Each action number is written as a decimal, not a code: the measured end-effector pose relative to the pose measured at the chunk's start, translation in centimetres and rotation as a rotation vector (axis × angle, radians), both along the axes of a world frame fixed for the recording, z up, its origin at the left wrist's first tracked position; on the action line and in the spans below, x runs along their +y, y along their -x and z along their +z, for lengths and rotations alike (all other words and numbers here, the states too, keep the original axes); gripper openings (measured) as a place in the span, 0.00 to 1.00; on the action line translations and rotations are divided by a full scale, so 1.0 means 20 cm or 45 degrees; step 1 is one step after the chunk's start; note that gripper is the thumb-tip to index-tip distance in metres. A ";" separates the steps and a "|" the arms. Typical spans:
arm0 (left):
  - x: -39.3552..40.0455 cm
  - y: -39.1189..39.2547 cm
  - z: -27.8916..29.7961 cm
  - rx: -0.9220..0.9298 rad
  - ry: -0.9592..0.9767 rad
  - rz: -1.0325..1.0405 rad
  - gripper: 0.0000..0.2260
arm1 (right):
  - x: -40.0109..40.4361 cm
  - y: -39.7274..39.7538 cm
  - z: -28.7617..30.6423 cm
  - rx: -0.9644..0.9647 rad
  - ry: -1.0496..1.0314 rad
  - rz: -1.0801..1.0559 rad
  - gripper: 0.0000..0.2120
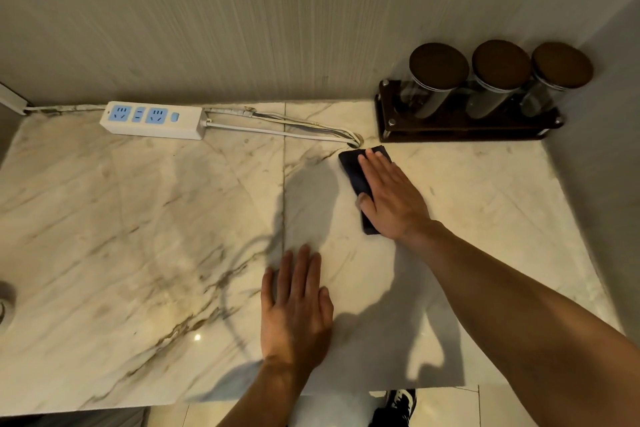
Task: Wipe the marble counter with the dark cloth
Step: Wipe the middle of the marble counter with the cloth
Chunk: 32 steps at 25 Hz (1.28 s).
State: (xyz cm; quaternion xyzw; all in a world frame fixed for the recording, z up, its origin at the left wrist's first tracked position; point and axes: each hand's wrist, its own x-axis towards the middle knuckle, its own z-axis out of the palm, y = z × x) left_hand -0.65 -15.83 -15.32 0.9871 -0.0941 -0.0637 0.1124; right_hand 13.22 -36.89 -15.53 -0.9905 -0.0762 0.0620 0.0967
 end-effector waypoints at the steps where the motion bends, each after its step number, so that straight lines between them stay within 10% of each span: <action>1: 0.00 0.00 0.00 0.004 -0.005 -0.002 0.24 | 0.00 -0.01 0.00 0.003 -0.003 -0.019 0.31; 18: 0.00 0.01 -0.02 -0.017 -0.039 -0.023 0.24 | 0.18 0.09 -0.01 -0.044 -0.141 -0.821 0.34; 32: 0.00 0.03 -0.03 -0.063 -0.053 -0.017 0.24 | 0.26 0.57 -0.03 -0.076 -0.106 -0.848 0.35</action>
